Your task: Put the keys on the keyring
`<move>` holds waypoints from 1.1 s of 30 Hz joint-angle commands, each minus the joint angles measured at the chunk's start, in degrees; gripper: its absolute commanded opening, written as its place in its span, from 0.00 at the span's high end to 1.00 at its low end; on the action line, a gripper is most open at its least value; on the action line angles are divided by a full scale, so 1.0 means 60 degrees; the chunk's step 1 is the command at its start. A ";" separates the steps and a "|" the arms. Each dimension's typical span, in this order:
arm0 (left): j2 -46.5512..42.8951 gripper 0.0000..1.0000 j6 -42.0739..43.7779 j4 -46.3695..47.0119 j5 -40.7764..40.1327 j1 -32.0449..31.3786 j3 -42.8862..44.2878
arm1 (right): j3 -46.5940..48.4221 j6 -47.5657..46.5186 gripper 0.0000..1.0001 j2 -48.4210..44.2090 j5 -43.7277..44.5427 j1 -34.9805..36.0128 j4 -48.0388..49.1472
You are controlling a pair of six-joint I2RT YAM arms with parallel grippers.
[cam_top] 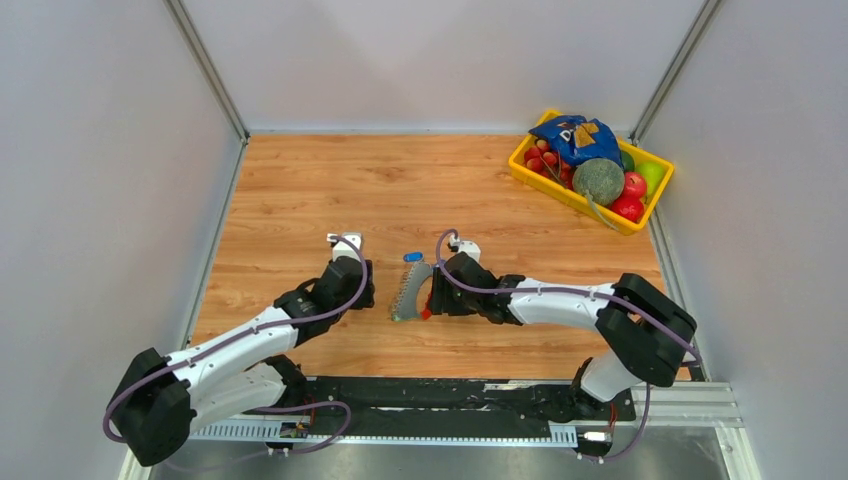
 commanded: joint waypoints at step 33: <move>-0.0037 0.43 -0.0006 0.0778 -0.0204 0.0159 -0.0454 | 0.2789 0.2122 0.47 0.3967 0.1653 -0.1349 0.0840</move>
